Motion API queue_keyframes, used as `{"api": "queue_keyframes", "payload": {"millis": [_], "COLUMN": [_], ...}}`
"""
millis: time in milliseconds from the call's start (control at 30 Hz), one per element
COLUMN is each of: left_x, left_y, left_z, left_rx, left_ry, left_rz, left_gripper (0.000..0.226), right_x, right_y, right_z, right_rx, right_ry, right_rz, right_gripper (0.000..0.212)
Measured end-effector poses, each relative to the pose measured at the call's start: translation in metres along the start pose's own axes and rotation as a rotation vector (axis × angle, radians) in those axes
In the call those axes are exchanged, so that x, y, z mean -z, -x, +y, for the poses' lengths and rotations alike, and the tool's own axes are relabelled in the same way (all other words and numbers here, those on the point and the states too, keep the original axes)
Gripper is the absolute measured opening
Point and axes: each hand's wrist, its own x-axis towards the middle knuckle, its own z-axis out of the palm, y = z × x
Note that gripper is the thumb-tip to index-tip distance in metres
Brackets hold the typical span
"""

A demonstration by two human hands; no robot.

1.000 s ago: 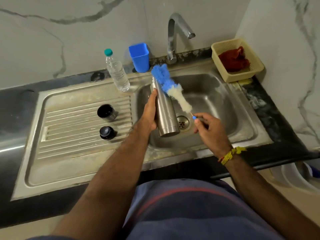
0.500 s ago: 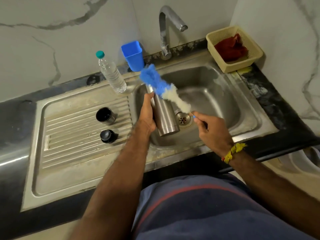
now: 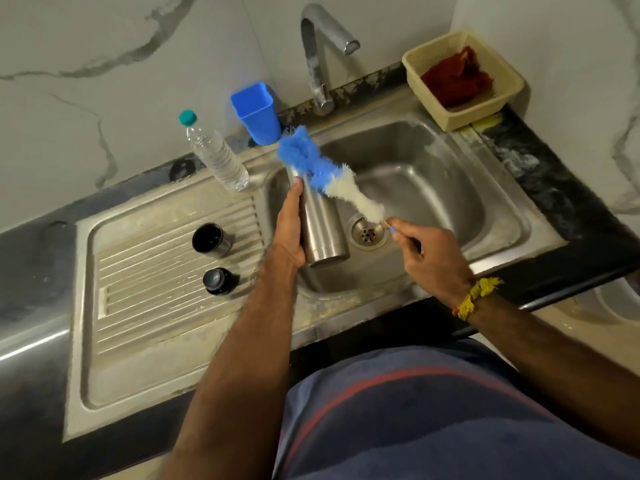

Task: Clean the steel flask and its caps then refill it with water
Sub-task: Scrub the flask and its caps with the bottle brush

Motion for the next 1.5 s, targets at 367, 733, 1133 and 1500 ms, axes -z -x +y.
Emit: {"api": "queue_keyframes", "payload": {"millis": [367,733,1133,1500], "left_x": [0.004,-0.003,-0.012,0.003], "left_y": [-0.005,0.003,-0.004,-0.005], "left_z": [-0.001,0.005,0.006,0.008], "left_rx": [0.026,-0.019,-0.025,-0.071], "left_ry": [0.129,-0.018,0.191,0.255], "left_rz": [-0.035,-0.036,-0.070,-0.070], "left_gripper": [0.054,0.046,0.048,0.036], "right_x": [-0.006,-0.009,-0.011,-0.002], "right_y": [0.014,0.030,0.034,0.063], "right_z": [0.018,0.023,0.024,0.044], "right_rx": [-0.060,-0.042,-0.024,-0.005], "right_ry": [-0.066,-0.149,-0.157,-0.146], "right_rz": [-0.034,0.000,-0.008,-0.025], "right_gripper": [0.034,0.035,0.034,0.034]}}
